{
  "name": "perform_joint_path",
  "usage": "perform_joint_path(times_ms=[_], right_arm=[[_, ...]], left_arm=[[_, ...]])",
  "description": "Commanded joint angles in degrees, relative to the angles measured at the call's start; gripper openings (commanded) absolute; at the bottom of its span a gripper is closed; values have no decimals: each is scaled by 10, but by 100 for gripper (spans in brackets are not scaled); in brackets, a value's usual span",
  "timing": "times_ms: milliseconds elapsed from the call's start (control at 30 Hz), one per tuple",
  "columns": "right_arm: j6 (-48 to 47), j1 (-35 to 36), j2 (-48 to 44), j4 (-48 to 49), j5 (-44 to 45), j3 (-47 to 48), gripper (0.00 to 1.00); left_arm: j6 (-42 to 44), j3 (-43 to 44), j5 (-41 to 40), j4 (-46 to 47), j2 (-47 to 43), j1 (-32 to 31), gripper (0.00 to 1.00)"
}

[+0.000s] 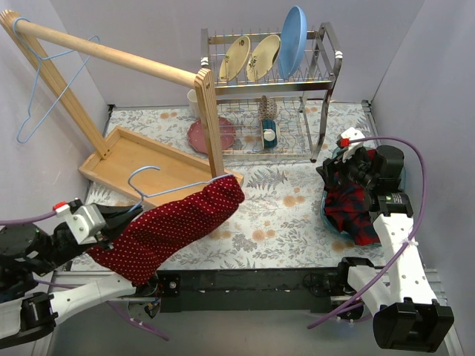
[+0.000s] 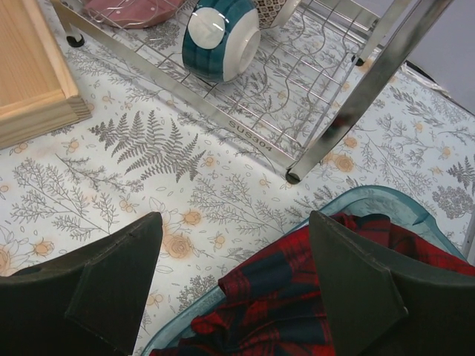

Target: Place the skirt on the hanger

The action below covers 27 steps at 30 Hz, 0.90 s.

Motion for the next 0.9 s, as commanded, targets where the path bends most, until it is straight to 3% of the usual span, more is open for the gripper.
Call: perform_joint_path(times_ms=[0,267,467,733,867], right_arm=[[4,-3,2,32,-17,-7,87],[2,-4,3,34,-17,-13,87],[1,-5,2,35,-20,-17,87],[1,-6,5,35,-24,-19,87],[0,-6,6,36,-26,-22,87]], left_arm=[[-6,46,-62,-11,-16,-20,0],[-19,53,-120,-68,6,-34,0],[-34,56,-182,-61,-45,-60,0],[-76,37,-339,-45,-31,-120,0],[-108,37,-434,-35,-23,-196,0]])
